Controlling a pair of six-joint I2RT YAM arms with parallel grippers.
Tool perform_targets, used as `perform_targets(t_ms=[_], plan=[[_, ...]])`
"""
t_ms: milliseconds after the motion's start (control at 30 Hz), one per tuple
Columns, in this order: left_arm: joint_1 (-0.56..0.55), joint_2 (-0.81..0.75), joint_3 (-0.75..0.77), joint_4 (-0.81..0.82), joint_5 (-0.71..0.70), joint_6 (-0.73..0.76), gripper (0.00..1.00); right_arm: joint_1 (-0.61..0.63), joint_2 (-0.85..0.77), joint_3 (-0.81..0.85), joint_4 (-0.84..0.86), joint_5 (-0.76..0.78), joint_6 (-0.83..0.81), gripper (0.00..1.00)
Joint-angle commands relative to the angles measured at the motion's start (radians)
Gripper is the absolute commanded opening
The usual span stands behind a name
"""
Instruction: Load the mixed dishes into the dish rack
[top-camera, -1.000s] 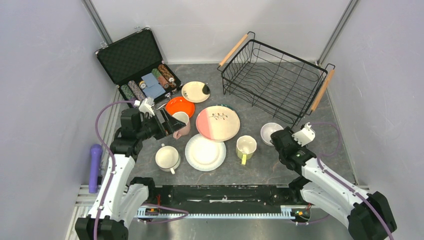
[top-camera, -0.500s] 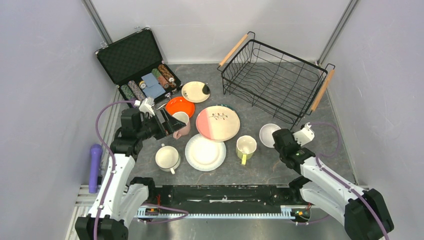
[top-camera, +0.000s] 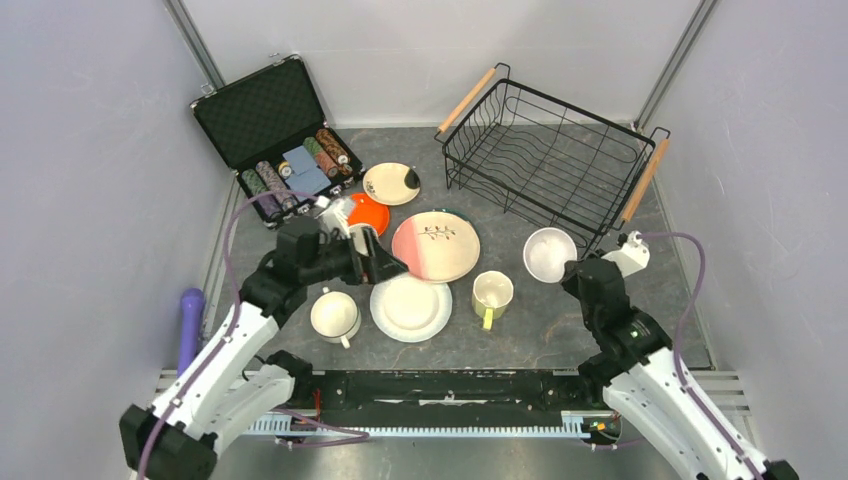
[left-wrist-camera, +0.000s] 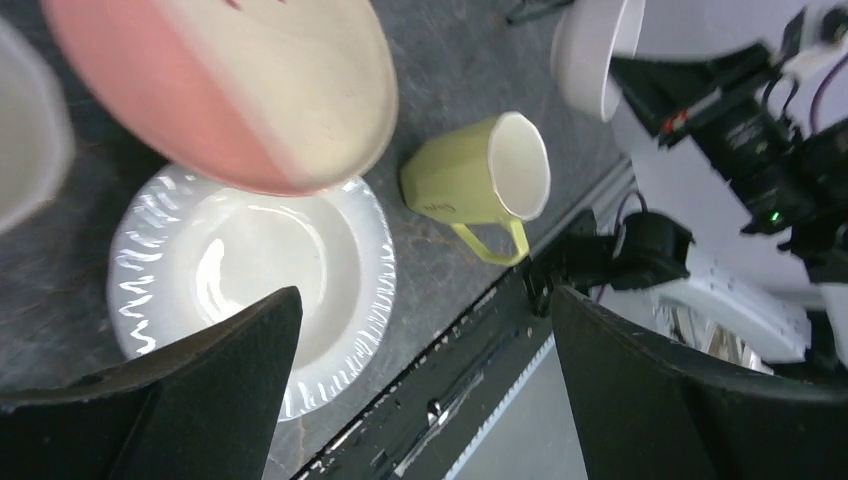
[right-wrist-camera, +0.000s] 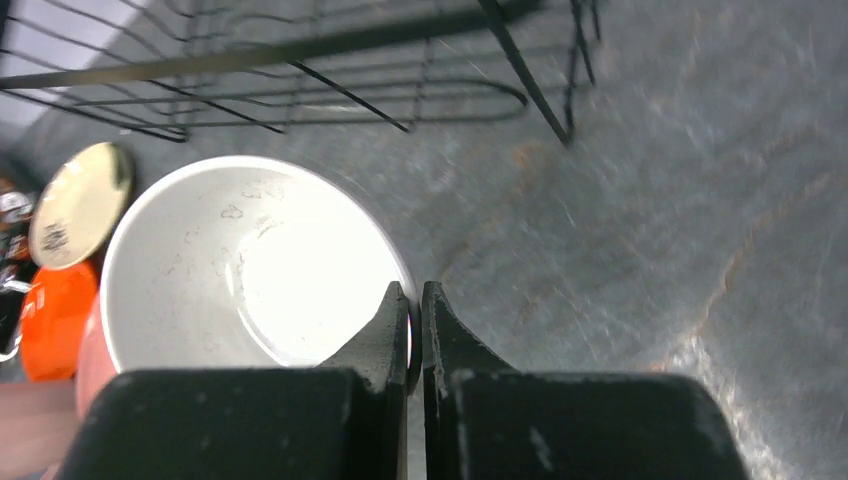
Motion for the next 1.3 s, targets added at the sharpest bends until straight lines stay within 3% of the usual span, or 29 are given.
perform_targets(t_ms=[0, 133, 333, 733, 900, 1267], plan=[[-0.213, 0.083, 0.121, 0.079, -0.155, -0.024, 1.00, -0.003, -0.116, 0.064, 0.144, -0.101, -0.343, 0.00], [-0.390, 0.203, 0.226, 0.127, -0.225, -0.017, 1.00, -0.004, -0.174, 0.050, 0.315, -0.284, -0.509, 0.00], [-0.555, 0.345, 0.317, 0.264, -0.338, 0.014, 0.97, -0.003, -0.100, 0.086, 0.396, -0.474, -0.615, 0.00], [-0.651, 0.609, 0.513, 0.235, -0.520, 0.035, 0.88, -0.003, -0.025, 0.106, 0.461, -0.549, -0.638, 0.00], [-0.651, 0.635, 0.526, 0.232, -0.519, 0.033, 0.89, -0.003, -0.025, 0.118, 0.455, -0.559, -0.655, 0.00], [-0.643, 0.595, 0.481, 0.351, -0.267, 0.075, 0.96, -0.003, -0.027, 0.129, 0.463, -0.682, -0.701, 0.00]])
